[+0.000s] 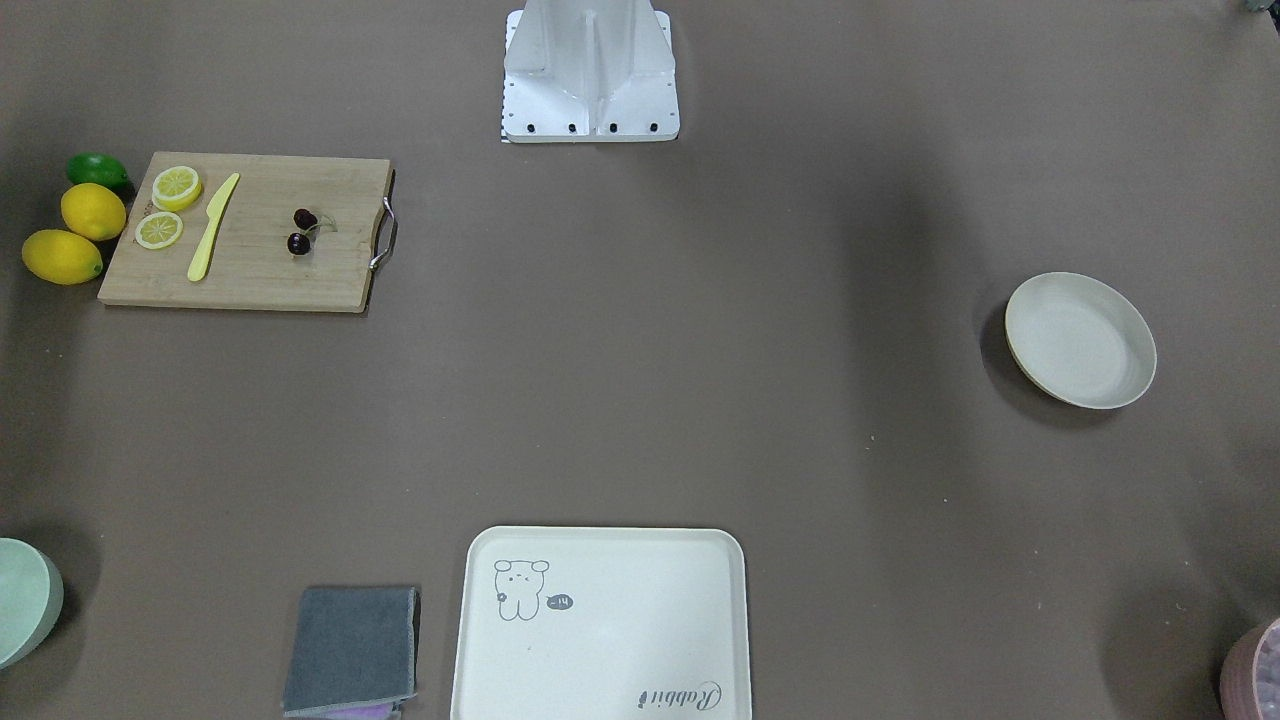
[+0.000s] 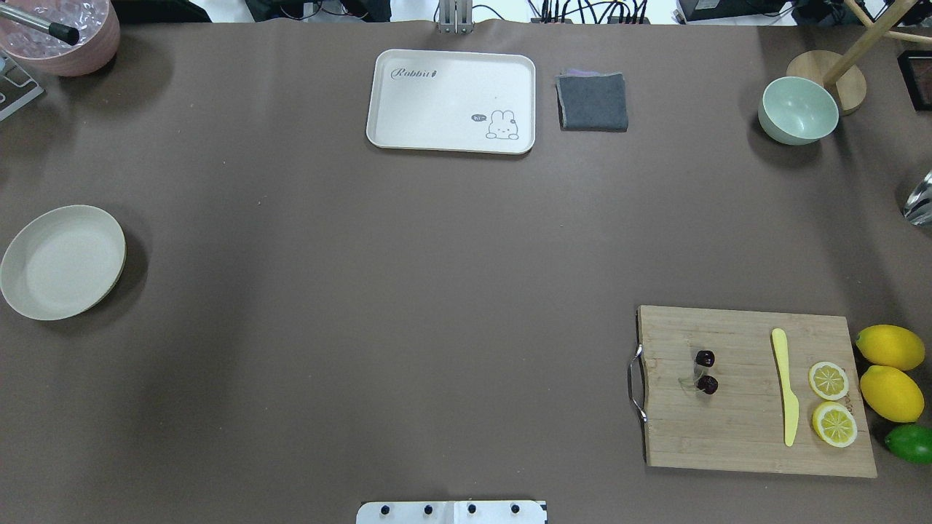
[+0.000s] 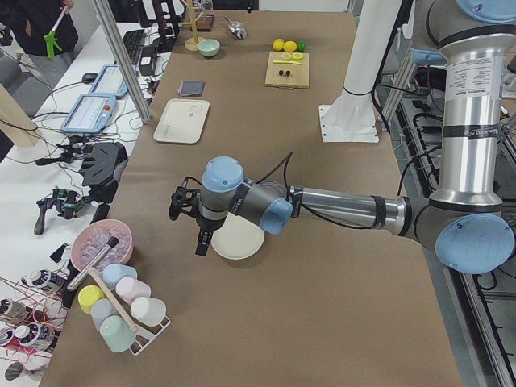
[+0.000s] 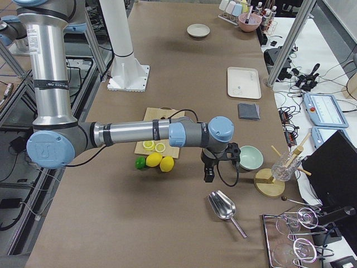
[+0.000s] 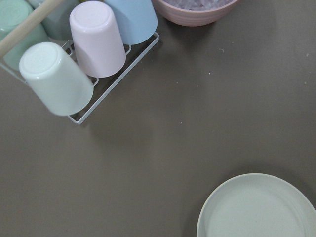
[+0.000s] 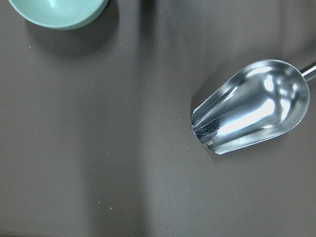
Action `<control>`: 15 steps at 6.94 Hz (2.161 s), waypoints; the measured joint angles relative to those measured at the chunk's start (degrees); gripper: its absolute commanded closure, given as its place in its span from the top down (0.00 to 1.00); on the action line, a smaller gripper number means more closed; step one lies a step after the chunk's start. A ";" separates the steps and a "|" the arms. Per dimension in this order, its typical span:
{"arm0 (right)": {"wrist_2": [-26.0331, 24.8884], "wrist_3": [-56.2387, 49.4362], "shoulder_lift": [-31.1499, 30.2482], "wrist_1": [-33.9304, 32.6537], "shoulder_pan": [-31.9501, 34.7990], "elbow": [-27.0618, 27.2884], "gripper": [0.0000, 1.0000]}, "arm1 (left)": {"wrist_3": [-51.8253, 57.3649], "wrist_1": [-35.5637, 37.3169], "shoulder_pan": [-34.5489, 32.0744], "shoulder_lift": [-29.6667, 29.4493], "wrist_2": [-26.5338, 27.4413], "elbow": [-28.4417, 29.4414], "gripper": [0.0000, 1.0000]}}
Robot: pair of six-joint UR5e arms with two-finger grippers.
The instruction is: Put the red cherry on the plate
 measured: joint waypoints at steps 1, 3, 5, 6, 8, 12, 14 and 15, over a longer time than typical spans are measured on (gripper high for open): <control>0.00 0.73 0.04 0.00 0.00 0.08 1.00 | -6.36 -8.40 3.95 -0.28 0.00 3.58 0.99; 0.06 1.82 0.44 0.02 0.00 0.12 1.00 | -13.24 -15.25 12.16 -1.15 0.85 7.53 0.99; 0.09 3.11 0.74 0.08 0.00 0.41 1.00 | -14.37 -19.87 14.76 -1.69 2.05 12.70 0.98; 0.14 3.62 0.76 0.09 0.00 0.62 1.00 | -14.39 -21.36 15.19 -1.69 2.22 14.86 0.98; 0.37 4.00 1.01 0.09 -0.03 0.74 1.00 | -14.48 -22.10 15.87 -1.42 2.25 16.81 0.98; 0.44 4.06 2.13 0.09 -0.17 0.31 1.00 | -14.11 -22.31 18.54 -1.08 1.95 19.06 0.46; 0.44 4.11 2.41 0.09 -0.17 0.24 1.00 | -13.93 -22.33 18.75 -1.03 1.74 19.21 0.00; 0.44 4.13 2.46 0.09 -0.17 0.24 1.00 | -13.88 -22.33 18.76 -1.02 1.70 19.20 0.00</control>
